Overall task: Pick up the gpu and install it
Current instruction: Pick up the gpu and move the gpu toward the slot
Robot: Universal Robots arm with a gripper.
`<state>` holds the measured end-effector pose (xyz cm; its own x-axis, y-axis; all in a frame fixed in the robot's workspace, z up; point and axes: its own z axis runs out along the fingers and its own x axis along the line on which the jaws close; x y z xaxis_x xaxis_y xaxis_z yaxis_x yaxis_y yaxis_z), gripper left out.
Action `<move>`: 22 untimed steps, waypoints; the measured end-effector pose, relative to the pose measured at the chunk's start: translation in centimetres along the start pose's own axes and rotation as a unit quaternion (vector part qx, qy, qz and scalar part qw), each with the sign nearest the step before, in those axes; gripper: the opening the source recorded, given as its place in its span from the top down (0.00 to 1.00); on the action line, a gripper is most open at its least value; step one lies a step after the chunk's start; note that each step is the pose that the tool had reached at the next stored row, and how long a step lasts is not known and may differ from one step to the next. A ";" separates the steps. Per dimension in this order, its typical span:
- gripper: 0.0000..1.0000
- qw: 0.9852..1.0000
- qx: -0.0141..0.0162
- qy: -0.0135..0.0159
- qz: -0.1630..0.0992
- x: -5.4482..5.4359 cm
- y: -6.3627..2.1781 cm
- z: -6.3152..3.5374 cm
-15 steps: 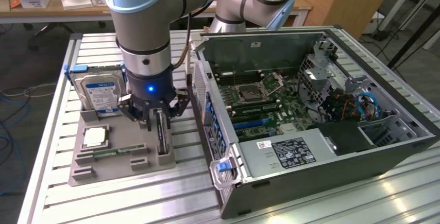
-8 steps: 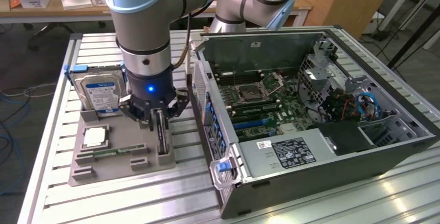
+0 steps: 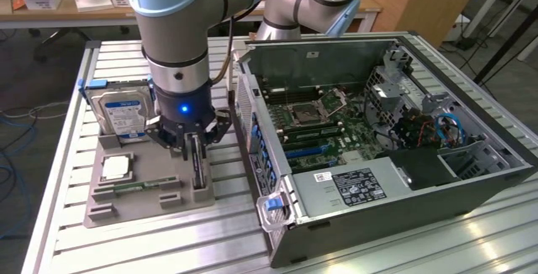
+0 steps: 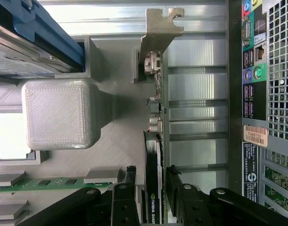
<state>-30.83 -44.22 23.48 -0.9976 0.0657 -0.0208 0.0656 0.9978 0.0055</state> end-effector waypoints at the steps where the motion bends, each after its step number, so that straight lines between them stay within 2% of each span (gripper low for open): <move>1: 0.61 1.000 0.000 0.000 0.000 0.0 0.00 0.01; 13: 0.61 1.000 0.000 0.000 0.000 -0.2 0.02 0.03; 15: 0.62 1.000 0.000 0.000 0.000 -0.2 0.02 0.03; 16: 0.69 1.000 0.000 0.000 0.000 -0.2 0.02 0.03; 22: 0.71 1.000 0.000 0.000 0.000 -0.2 0.02 0.03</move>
<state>-30.58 -44.22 23.46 -0.9976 0.0657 -0.0206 0.0656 0.9978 0.0055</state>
